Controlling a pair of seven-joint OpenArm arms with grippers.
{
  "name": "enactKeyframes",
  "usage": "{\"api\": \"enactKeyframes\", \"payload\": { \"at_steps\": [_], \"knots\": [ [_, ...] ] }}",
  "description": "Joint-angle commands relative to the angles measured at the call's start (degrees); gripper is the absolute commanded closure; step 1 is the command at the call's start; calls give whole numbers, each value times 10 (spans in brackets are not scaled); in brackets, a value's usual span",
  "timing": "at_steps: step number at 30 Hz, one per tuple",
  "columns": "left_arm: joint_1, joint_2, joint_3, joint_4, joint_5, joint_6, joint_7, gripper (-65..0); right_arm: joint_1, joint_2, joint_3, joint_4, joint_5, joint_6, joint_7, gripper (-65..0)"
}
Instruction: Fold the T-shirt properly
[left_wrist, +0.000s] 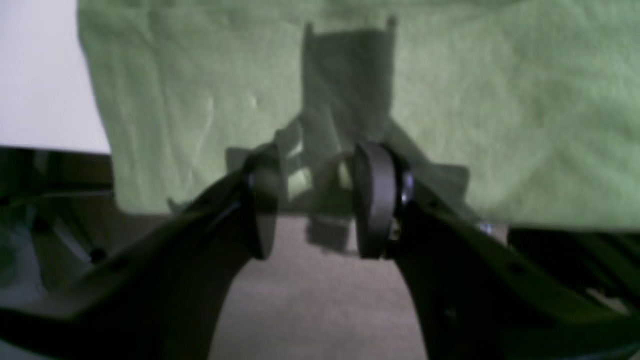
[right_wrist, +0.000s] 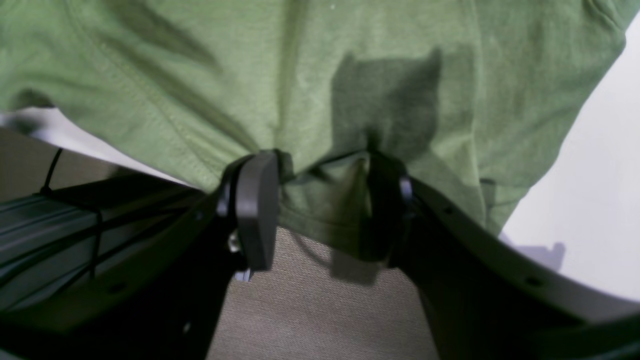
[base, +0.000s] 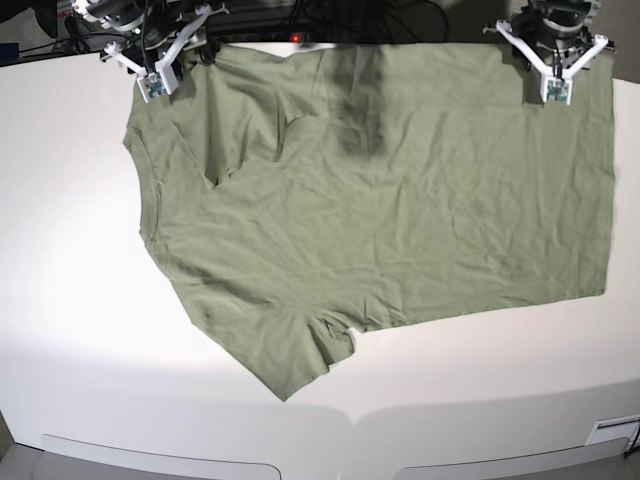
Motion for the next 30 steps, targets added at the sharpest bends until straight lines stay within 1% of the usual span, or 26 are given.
{"api": "enactKeyframes", "payload": {
  "at_steps": [1, 3, 7, 15, 18, 20, 25, 30],
  "knots": [
    [6, 1, 5, 2, -21, -22, 33, -248, -6, 3, 2, 6, -2, -2, -10, -289],
    [1, 1, 5, 3, -21, -22, 31, -248, -6, 3, 2, 6, -2, -2, -9, -289],
    [0, 1, 5, 3, -21, -22, -7, -248, -6, 3, 2, 6, -2, -2, -8, -289],
    [-50, 1, 5, -10, -20, -25, -5, -248, -7, 3, 2, 6, -2, -2, -9, -289],
    [-63, 0, 5, -13, -20, -39, 4, -248, -10, 3, 2, 6, -2, -2, -10, -289],
    [-63, -2, 5, -13, -18, -41, 3, -248, -15, 3, 2, 6, -2, -2, -10, -289],
    [-64, -2, 5, -13, 16, -41, 4, -248, -24, 3, 2, 6, -2, -2, -10, -289],
    [-64, -2, 5, -13, 16, -41, 23, -248, -24, 3, 2, 6, -2, -2, -9, -289]
  ]
}}
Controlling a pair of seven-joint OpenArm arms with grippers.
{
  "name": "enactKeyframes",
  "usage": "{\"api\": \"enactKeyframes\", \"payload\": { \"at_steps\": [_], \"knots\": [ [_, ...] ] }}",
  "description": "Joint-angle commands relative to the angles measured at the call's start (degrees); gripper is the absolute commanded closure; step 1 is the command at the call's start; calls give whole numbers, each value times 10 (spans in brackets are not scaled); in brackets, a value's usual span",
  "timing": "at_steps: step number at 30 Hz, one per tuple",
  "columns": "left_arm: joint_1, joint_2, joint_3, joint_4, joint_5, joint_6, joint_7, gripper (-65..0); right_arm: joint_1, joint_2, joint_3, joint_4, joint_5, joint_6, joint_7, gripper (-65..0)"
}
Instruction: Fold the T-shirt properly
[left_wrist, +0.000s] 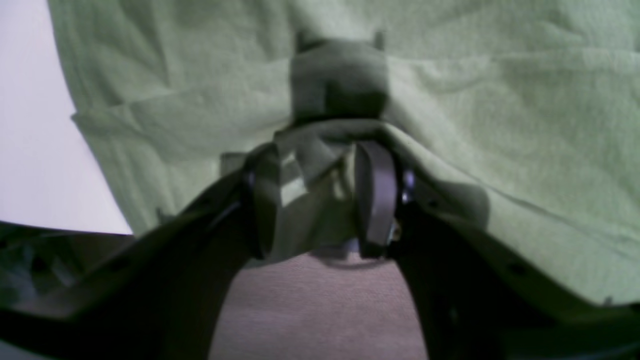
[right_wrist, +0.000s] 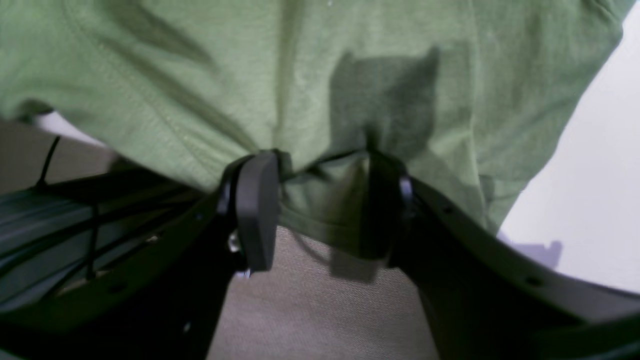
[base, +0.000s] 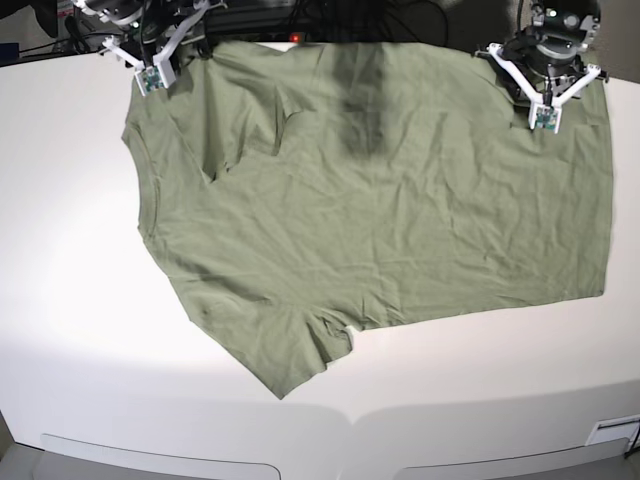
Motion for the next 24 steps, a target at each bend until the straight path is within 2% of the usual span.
{"api": "enactKeyframes", "payload": {
  "at_steps": [1, 4, 8, 19, 24],
  "knots": [
    [7, -2, -1, 0, 1, 0, 19, -248, -8, 5, 1, 5, -1, -2, -12, -289],
    [7, -2, -1, 0, 12, -3, 42, -248, -8, 5, 1, 5, -1, -2, -13, -289],
    [7, -2, -1, 1, 71, -31, 89, -249, -8, 5, 1, 5, -1, -2, -13, -289],
    [6, -2, -1, 14, 111, -31, 99, -249, -10, 5, 1, 9, 5, -2, -23, -289],
    [6, -10, -1, 46, 123, -30, 102, -249, -16, 5, 1, 46, 5, -2, -22, -289]
  ]
}}
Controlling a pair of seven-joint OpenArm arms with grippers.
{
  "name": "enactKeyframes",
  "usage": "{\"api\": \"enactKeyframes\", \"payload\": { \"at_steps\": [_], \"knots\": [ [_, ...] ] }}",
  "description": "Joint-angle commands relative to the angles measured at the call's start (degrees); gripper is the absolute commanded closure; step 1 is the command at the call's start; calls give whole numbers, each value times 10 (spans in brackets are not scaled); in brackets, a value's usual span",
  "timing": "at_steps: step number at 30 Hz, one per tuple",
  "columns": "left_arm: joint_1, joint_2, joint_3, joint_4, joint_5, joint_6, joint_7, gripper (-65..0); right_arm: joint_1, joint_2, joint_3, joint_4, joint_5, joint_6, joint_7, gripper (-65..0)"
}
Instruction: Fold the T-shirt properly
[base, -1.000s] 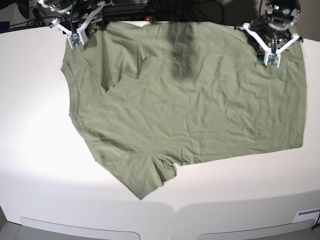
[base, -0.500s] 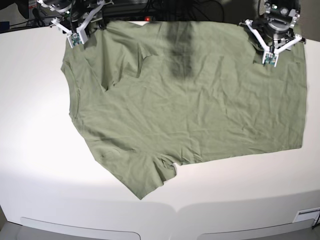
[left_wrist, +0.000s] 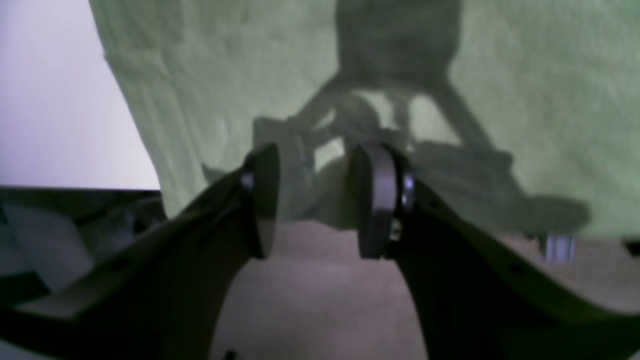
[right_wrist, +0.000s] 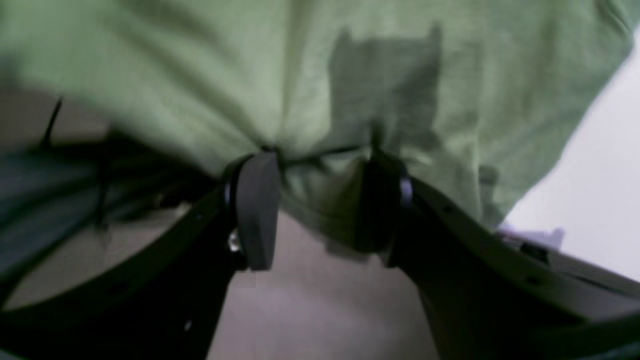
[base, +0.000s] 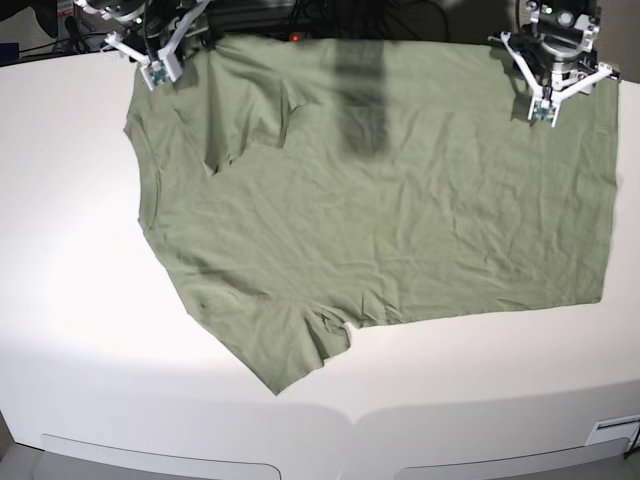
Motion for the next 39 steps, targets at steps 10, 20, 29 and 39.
{"api": "enactKeyframes", "payload": {
  "at_steps": [10, 20, 29, 39],
  "knots": [
    [1, -19, -1, 50, 8, 0, -12, -249, -4, 3, 1, 32, 6, -1, 10, -289],
    [-37, -19, -1, 50, 28, 19, -47, -249, 11, 3, 1, 60, 5, -1, 44, -290],
    [-42, -19, -1, 50, 149, 102, -10, -249, 12, 3, 1, 62, 5, -1, 101, -290],
    [-42, -19, -1, 50, 172, 112, 5, -296, 13, 3, 1, 62, 4, -1, 94, -291]
  ]
}}
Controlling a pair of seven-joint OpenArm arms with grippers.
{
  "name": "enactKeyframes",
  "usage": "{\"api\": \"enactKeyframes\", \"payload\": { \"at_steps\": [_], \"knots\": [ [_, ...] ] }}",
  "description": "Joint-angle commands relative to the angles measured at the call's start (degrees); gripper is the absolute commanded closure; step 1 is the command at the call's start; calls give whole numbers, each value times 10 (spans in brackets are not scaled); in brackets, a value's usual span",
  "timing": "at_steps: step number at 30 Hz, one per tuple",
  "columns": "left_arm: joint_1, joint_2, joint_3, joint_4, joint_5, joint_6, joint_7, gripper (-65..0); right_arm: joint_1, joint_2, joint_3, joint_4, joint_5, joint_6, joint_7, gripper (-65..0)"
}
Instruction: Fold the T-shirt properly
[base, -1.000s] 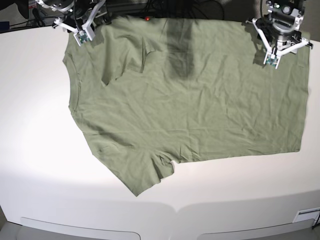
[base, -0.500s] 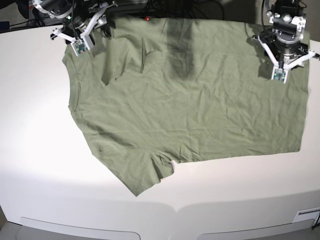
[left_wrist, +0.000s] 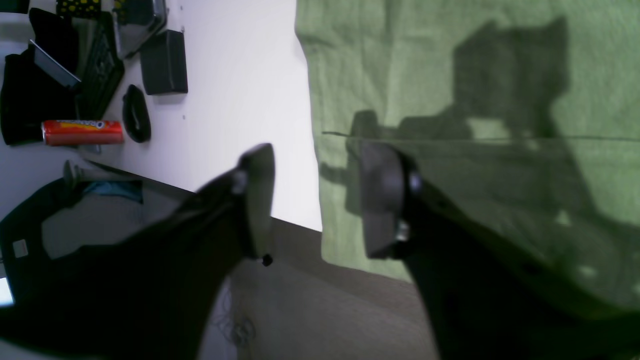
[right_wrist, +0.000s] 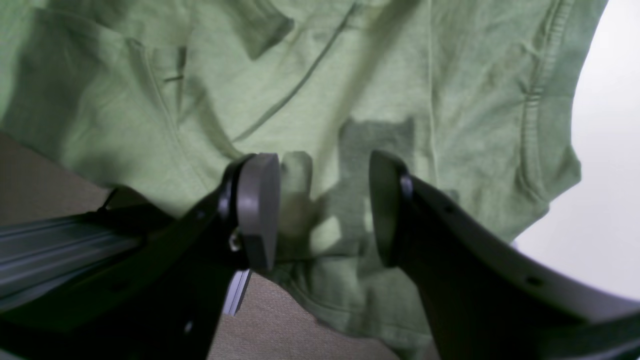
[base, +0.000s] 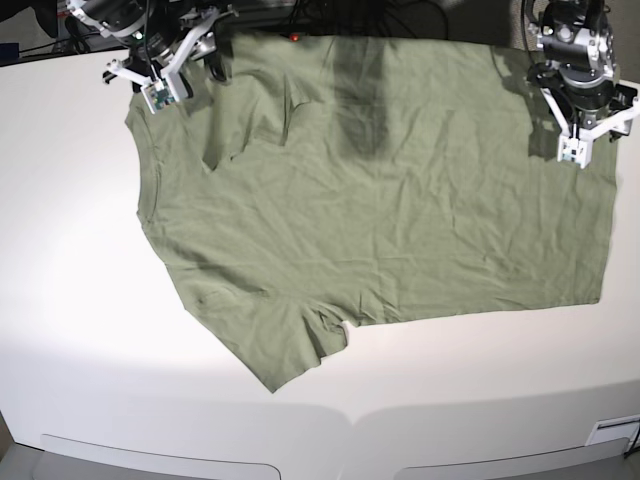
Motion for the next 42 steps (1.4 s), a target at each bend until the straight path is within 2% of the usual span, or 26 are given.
{"api": "enactKeyframes", "payload": {
  "at_steps": [1, 3, 4, 6, 7, 22, 25, 28, 33, 37, 42],
  "knots": [
    [1, -5, -3, 11, 9, 8, -3, -333, -3, 3, 2, 10, 3, -1, 8, -299],
    [1, -5, -3, 11, -3, 8, -3, -440, -3, 3, 2, 10, 3, -1, 8, -359],
    [1, -5, -3, 11, -11, 8, -3, -463, -3, 3, 2, 10, 3, -1, 8, -402],
    [1, -5, -3, 11, -28, 8, -3, -459, -3, 3, 2, 10, 3, -1, 9, -472],
    [1, -5, -3, 11, -31, 9, -2, -458, -3, 3, 2, 10, 3, -1, 9, -480],
    [1, -5, -3, 11, -32, 9, -4, -457, -3, 3, 2, 10, 3, -1, 18, -479],
    [1, -5, -3, 11, -32, 9, -35, -457, -3, 3, 2, 10, 3, -1, 62, -479],
    [1, -5, -3, 11, -32, 9, -93, -457, 2, 3, 2, 10, 3, 0, 96, -479],
    [-9, -5, -3, 11, -32, 9, -151, -457, 49, 3, 2, 10, 3, 0, 63, -479],
    [-40, -5, -3, 11, -33, 9, -151, -457, 100, 3, 2, 10, 4, 0, 53, -479],
    [-86, -5, -3, 11, -33, 9, -151, -457, 165, 7, 2, 10, 5, 0, -6, -479]
  ]
}}
